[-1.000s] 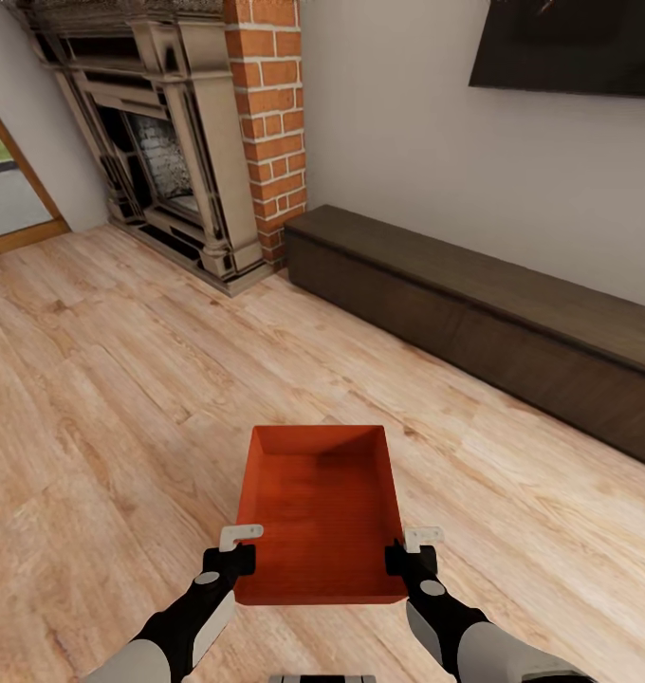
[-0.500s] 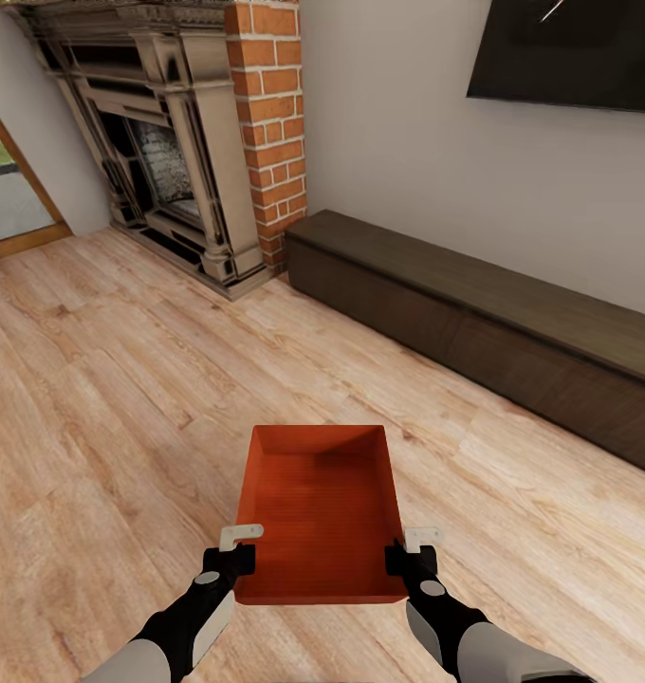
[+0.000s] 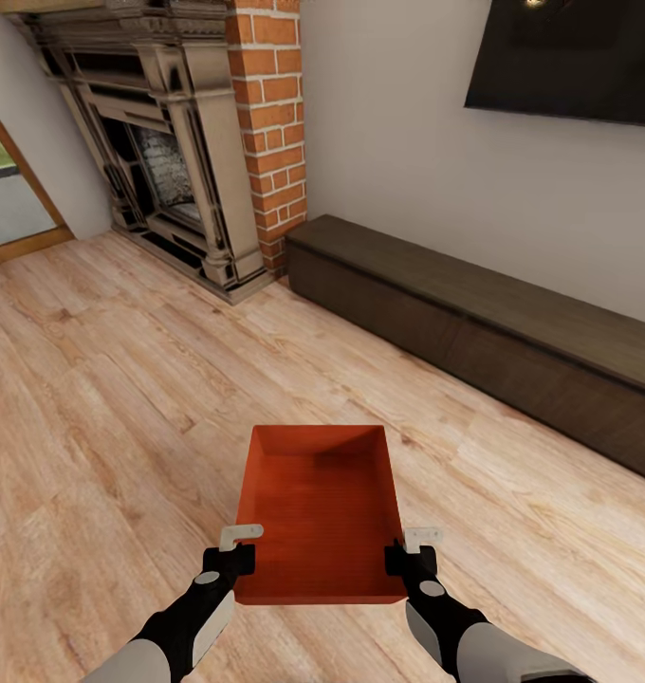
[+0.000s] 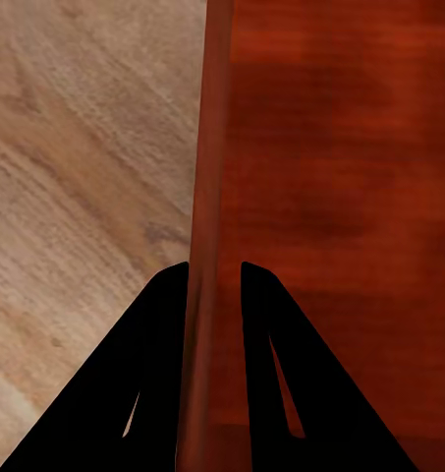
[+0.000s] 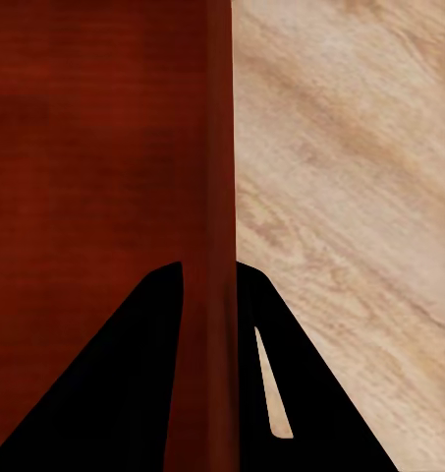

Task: Move the two storage containers from the living room to the garage. In the garage, place one container on the floor and stack the other container on top of it (either order is fine).

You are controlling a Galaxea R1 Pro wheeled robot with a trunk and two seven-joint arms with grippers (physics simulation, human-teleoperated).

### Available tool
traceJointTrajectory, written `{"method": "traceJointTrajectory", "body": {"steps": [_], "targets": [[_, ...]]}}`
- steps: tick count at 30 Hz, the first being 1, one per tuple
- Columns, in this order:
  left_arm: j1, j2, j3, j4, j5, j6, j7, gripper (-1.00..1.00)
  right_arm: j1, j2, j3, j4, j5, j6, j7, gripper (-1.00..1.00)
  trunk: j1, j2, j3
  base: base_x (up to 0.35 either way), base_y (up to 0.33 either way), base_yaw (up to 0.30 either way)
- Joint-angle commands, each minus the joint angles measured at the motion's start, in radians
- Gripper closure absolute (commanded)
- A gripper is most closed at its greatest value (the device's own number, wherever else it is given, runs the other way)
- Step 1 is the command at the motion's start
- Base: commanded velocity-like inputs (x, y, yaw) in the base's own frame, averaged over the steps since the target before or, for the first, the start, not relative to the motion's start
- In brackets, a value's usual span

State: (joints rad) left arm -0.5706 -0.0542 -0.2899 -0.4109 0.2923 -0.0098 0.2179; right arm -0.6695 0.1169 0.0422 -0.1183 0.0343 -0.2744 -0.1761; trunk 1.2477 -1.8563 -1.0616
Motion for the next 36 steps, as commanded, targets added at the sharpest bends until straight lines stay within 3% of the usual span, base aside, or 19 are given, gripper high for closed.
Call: {"method": "traceJointTrajectory", "body": {"steps": [1,36], "targets": [[0.0,0.0,-0.001,0.001,0.007,-0.001,0.035,1.0,-0.001,0.001,-0.036,-0.001,0.009,-0.002,-0.006,1.0,-0.004,0.007,0.003,0.0,0.0,0.0],[0.0,0.0,0.0,0.003,0.007,-0.001,0.035,1.0,-0.001,0.003,-0.036,-0.001,0.007,0.0,-0.006,1.0,-0.138,0.252,0.112,0.0,0.0,0.0]]}}
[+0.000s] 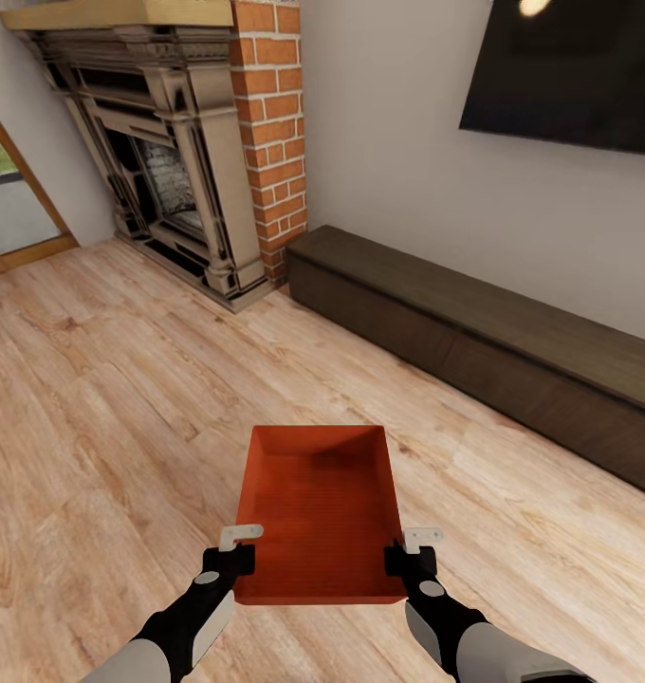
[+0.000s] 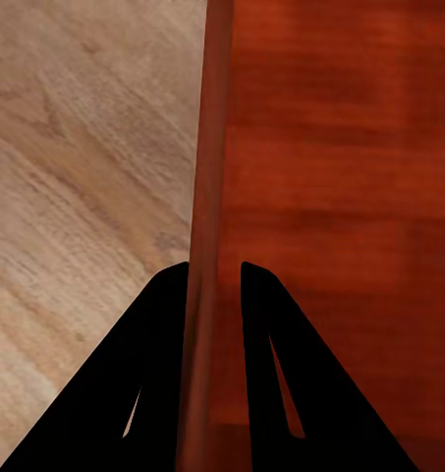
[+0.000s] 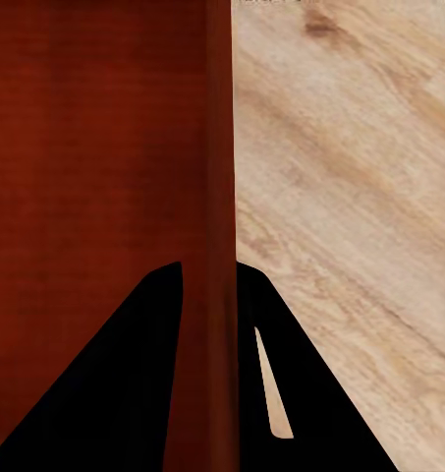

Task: Move the two storage containers from the living room to the garage. In the garage, place one container on the floor and stack the other container on top of it (either order is fine).

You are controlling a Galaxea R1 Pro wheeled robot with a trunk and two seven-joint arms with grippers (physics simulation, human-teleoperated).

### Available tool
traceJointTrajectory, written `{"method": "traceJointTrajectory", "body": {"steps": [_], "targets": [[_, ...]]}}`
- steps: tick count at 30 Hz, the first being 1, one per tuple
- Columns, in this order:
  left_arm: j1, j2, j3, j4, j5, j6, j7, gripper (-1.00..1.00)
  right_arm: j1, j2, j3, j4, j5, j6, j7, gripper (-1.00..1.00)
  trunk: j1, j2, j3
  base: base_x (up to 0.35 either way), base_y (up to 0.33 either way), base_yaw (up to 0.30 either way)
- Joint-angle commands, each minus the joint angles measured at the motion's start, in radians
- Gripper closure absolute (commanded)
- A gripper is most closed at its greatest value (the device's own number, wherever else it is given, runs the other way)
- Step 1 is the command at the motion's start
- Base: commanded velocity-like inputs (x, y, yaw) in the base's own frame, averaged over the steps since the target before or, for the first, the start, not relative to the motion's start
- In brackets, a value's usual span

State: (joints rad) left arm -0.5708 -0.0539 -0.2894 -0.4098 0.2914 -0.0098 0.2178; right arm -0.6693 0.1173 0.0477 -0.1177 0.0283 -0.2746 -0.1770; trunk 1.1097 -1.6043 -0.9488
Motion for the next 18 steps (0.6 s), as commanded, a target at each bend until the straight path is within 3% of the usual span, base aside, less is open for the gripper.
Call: {"method": "traceJointTrajectory", "body": {"steps": [1,18], "targets": [[0.0,0.0,-0.001,0.002,0.008,-0.001,0.035,1.0,-0.001,0.002,-0.042,-0.002,0.013,0.0,-0.006,1.0,-0.004,0.007,0.003,0.0,0.0,0.0],[0.0,0.0,-0.001,0.004,0.009,-0.001,0.035,1.0,-0.001,0.004,-0.042,-0.002,0.012,-0.001,-0.006,1.0,-0.069,0.126,0.056,0.0,0.0,0.0]]}}
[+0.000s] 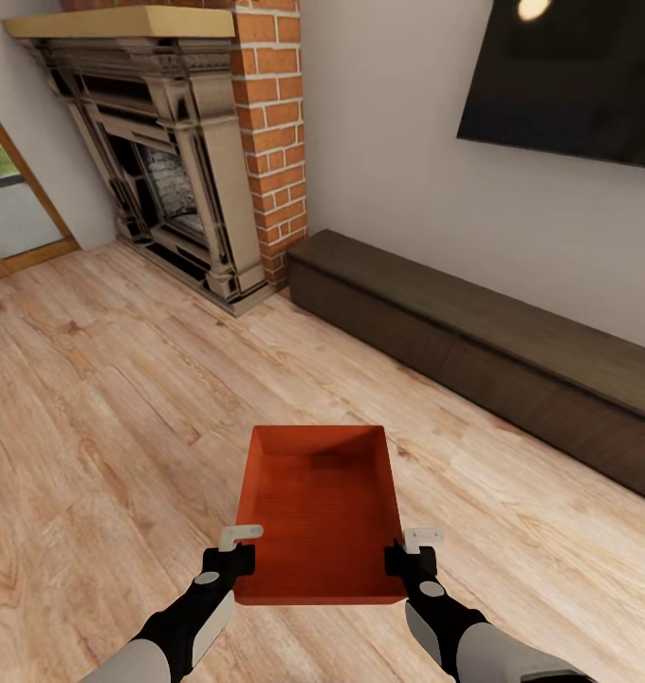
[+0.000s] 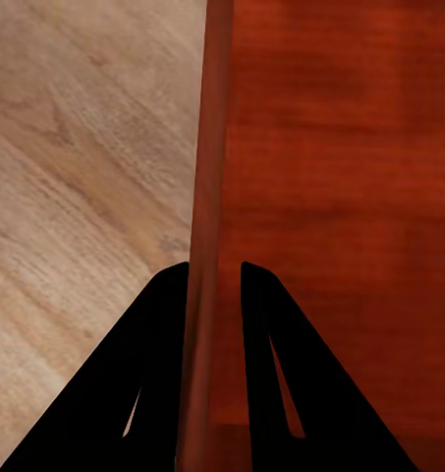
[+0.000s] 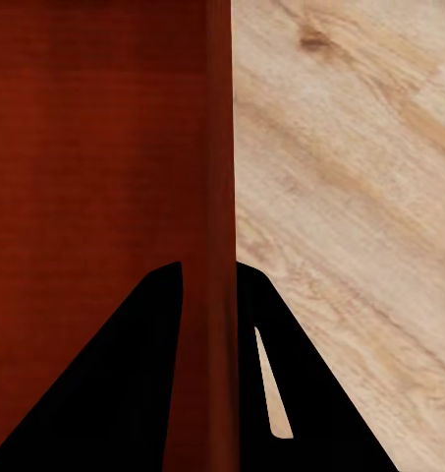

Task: Move the two storage containers from the living room to the garage. In the garage, place one container on the floor and stack the other container on top of it (either order is fine).

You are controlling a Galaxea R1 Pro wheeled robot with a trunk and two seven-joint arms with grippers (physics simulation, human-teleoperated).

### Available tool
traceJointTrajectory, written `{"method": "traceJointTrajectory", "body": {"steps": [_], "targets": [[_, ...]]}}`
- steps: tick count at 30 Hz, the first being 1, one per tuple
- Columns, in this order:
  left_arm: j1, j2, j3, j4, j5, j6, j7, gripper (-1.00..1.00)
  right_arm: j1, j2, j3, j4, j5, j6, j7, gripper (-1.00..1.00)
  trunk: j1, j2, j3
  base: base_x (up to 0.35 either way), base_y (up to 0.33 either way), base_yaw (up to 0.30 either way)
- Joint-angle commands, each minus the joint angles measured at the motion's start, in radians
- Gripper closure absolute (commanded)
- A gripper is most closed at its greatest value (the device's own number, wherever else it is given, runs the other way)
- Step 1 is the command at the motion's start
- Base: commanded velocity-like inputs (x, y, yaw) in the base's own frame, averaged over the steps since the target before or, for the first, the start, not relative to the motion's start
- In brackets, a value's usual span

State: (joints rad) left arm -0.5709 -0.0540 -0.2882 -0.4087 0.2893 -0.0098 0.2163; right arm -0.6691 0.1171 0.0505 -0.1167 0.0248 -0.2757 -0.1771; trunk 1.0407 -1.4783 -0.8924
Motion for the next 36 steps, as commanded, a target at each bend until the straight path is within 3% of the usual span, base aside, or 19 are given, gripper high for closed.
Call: {"method": "traceJointTrajectory", "body": {"steps": [1,36], "targets": [[0.0,0.0,-0.002,0.002,0.011,-0.001,0.037,1.0,-0.001,0.004,-0.044,-0.003,0.016,0.0,-0.005,1.0,-0.004,0.007,0.003,0.0,0.0,0.0],[0.0,0.001,-0.002,-0.001,0.011,-0.001,0.037,1.0,-0.001,0.007,-0.046,-0.001,0.014,0.0,-0.007,1.0,-0.138,0.252,0.112,0.0,0.0,0.0]]}}
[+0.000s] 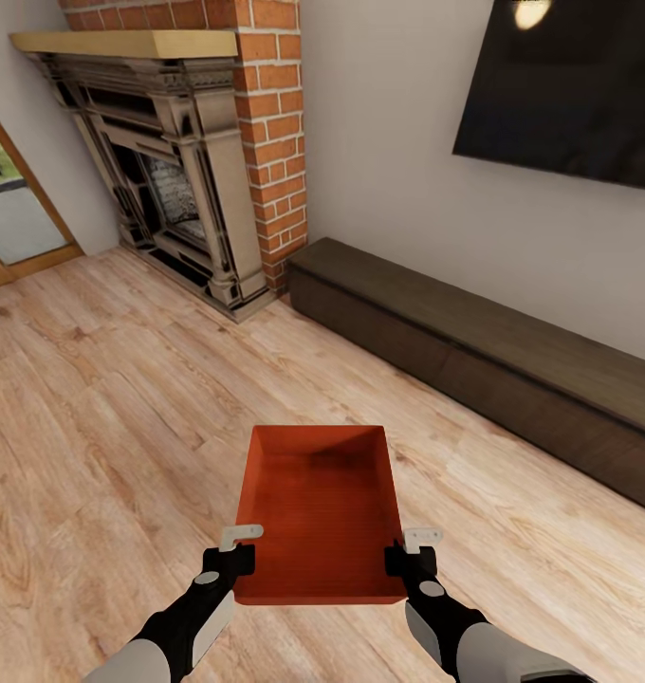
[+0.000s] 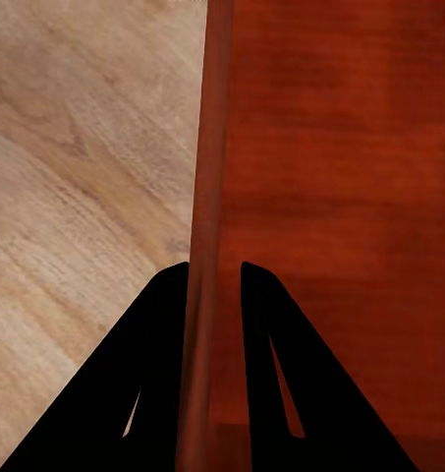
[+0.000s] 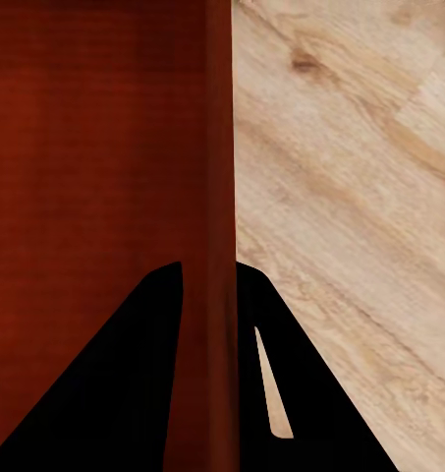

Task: Move the two storage containers from the living room to the garage. In the garage, place one container on the floor and stack the other container on top of it (either order is fine).

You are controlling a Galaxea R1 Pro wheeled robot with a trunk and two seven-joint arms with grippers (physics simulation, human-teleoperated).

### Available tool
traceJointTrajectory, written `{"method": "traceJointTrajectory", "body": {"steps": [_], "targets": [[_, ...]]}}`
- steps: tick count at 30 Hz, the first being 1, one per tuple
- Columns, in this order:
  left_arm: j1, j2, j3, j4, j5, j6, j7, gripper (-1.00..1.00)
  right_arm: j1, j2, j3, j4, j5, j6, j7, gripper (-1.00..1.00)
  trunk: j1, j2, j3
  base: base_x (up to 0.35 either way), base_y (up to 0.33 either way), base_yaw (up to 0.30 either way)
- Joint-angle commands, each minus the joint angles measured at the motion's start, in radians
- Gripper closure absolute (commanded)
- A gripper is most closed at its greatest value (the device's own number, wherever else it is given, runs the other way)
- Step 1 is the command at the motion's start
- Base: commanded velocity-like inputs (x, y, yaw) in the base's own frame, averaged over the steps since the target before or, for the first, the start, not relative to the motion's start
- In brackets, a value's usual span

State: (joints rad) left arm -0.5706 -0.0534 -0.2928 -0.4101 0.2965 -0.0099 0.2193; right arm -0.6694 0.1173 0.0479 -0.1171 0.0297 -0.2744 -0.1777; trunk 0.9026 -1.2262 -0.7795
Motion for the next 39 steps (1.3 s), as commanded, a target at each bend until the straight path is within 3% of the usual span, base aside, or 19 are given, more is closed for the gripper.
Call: {"method": "traceJointTrajectory", "body": {"steps": [1,33,39], "targets": [[0.0,0.0,0.003,0.001,0.004,-0.001,0.034,1.0,-0.001,0.007,-0.044,-0.001,0.009,-0.001,-0.007,1.0,-0.004,0.007,0.003,0.0,0.0,0.0],[0.0,0.001,0.003,-0.003,0.006,-0.002,0.035,1.0,-0.001,0.005,-0.045,0.0,0.009,-0.002,-0.008,1.0,-0.012,0.021,0.046,0.0,0.0,-0.074],[0.0,0.0,0.003,-0.003,0.006,-0.002,0.035,1.0,-0.001,0.005,-0.046,-0.001,0.009,-0.002,-0.008,1.0,-0.035,0.063,0.074,0.0,0.0,0.0]]}}
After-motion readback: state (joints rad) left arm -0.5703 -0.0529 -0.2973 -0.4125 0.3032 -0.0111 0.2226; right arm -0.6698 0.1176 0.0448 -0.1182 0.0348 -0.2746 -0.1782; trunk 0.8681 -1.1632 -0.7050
